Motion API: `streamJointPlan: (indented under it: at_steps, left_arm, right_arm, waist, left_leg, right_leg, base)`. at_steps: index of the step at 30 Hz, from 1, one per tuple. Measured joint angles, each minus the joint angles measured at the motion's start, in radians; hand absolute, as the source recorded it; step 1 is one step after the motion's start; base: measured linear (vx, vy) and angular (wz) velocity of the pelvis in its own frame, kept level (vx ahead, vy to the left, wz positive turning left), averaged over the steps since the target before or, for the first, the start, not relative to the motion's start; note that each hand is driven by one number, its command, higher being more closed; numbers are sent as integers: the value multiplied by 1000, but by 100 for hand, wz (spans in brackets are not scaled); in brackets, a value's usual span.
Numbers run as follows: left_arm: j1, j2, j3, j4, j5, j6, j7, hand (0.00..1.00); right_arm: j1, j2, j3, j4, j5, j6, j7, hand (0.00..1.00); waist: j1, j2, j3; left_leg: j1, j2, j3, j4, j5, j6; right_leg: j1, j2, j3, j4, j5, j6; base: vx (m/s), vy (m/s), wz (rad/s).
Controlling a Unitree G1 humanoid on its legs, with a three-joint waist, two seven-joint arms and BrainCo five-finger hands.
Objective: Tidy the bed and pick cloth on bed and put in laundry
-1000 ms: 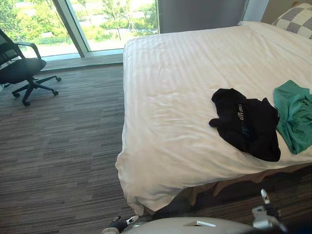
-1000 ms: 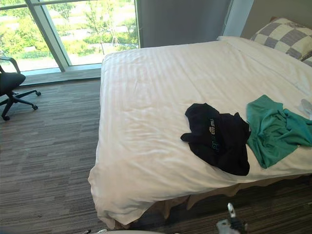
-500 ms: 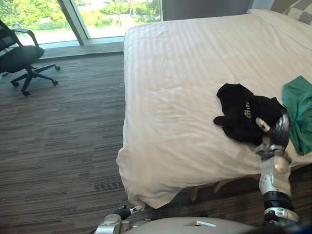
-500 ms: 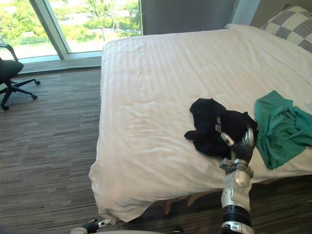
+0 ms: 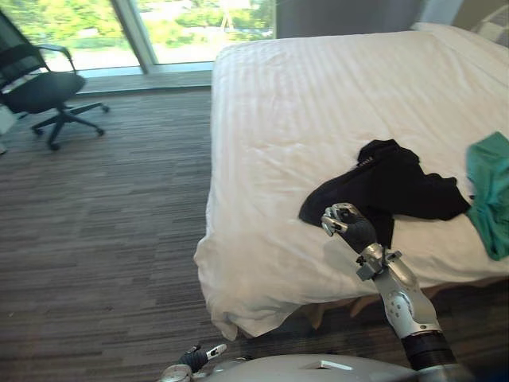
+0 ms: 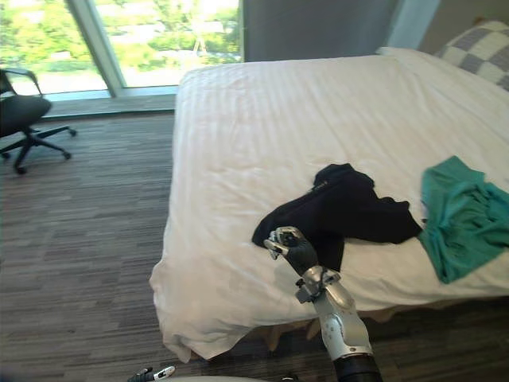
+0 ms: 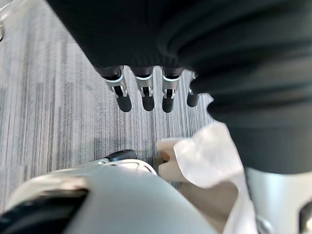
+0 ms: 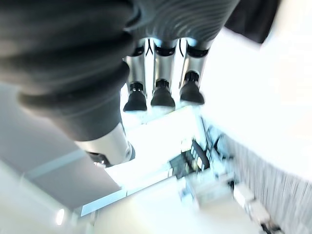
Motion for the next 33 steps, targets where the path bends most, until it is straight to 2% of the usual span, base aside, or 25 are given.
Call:
streamJointPlan:
  at_steps: [1,2,3,4,6,8,10,13,15,17,19,21,25,30,33]
  left_arm:
    - [12,1,2,1,-3,0,3,0]
    - [15,0,1,2,-4,0,9,0]
    - [16,1,1,2,-17,-2,15,0]
    - [17,2,1,6,-27,-4,17,0]
    - [15,4,1,15,-31,-10,19,0]
    - [11,5,2,25,-34,-31,19,0]
    - [10,7,2,43,-64,-53,19,0]
    - [-9,11,3,66,-79,-80,19,0]
    - [-32,16,2,70,-90,-99,19,0]
    - [-73,23,0,71,-117,-113,19,0]
    - [-141,35,-8,70,-146,-133,19,0]
    - [-181,38,-14,69,-165,-149,20,0]
    - [-248,41,-47,67,-226,-187,36,0]
    - [-325,36,-83,71,-281,-222,64,0]
    - [-375,6,-94,71,-316,-234,64,0]
  right_arm:
    - [-33,0,28,2,62,138,22,100]
    - [-40,-8,81,31,10,86,14,100]
    - [-35,-9,145,62,-51,-12,-4,100]
    - [-37,2,170,64,-100,-19,-28,100]
    - [-39,22,197,64,-137,-24,-57,100]
    - [-53,20,218,69,-141,-24,-81,100]
    - [-91,18,263,77,-140,-24,-105,100]
    - [-160,22,327,88,-129,-20,-139,100]
    - [-228,32,373,87,-119,-13,-159,100]
    - [-295,55,392,87,-118,-2,-172,100]
    - [-390,78,417,87,-118,3,-180,100]
    - [-448,101,435,88,-118,3,-182,100]
    - [-542,123,482,116,-119,3,-175,100]
    - [-577,129,519,137,-119,12,-171,100]
    - [-607,130,526,163,-119,22,-175,100]
  waist:
    - [-1,-4,1]
    - [0,-8,3]
    - [2,-12,9]
    - [4,-13,11]
    - [7,-16,14]
    - [24,-18,19]
    - [23,-18,29]
    - [29,-17,59]
    - [44,-18,86]
    - [49,-26,136]
    - [58,-36,218]
    - [70,-36,268]
    - [75,-23,353]
    - [79,-5,367]
    - [78,20,381]
  left_leg:
    - [0,0,-2,0,2,0]
    - [0,1,-5,0,4,0]
    - [-1,0,-12,-1,6,0]
    - [-2,0,-18,-3,10,1]
    - [-6,-1,-32,-13,19,2]
    - [-7,-2,-35,-13,20,3]
    - [-12,-4,-45,-13,24,4]
    - [-27,-3,-62,-12,32,4]
    - [-75,0,-68,1,39,5]
    - [-133,5,-86,41,38,7]
    - [-213,16,-109,110,26,9]
    - [-272,26,-110,161,13,10]
    - [-370,29,-111,210,10,14]
    - [-492,30,-110,251,12,20]
    - [-548,29,-111,273,14,23]
  right_leg:
    - [1,0,-1,0,0,0]
    - [2,0,-4,0,0,0]
    - [6,0,-10,0,-1,-1]
    - [7,0,-16,0,-1,-2]
    - [6,-1,-28,0,-1,-2]
    - [6,-1,-29,0,-1,-2]
    - [6,-2,-38,0,-1,-2]
    - [0,-3,-54,1,-1,-2]
    - [-41,-4,-57,11,1,-5]
    - [-73,-7,-72,30,3,-8]
    - [-124,-9,-83,66,0,-18]
    - [-176,-12,-80,98,-4,-25]
    - [-270,-23,-77,143,-5,-28]
    - [-392,-33,-71,181,-3,-32]
    - [-453,-43,-65,214,-5,-36]
  base:
    - [-46,-31,3]
    - [-56,-35,9]
    - [-60,-33,14]
    - [-50,-28,21]
    - [-40,-21,18]
    - [-32,-14,6]
    - [-37,-20,13]
    - [-42,-24,17]
    - [-50,-21,14]
    - [-38,-24,28]
    - [-92,-31,29]
    - [-93,-1,7]
    - [-74,17,3]
    - [-21,20,3]
    - [-13,4,0]
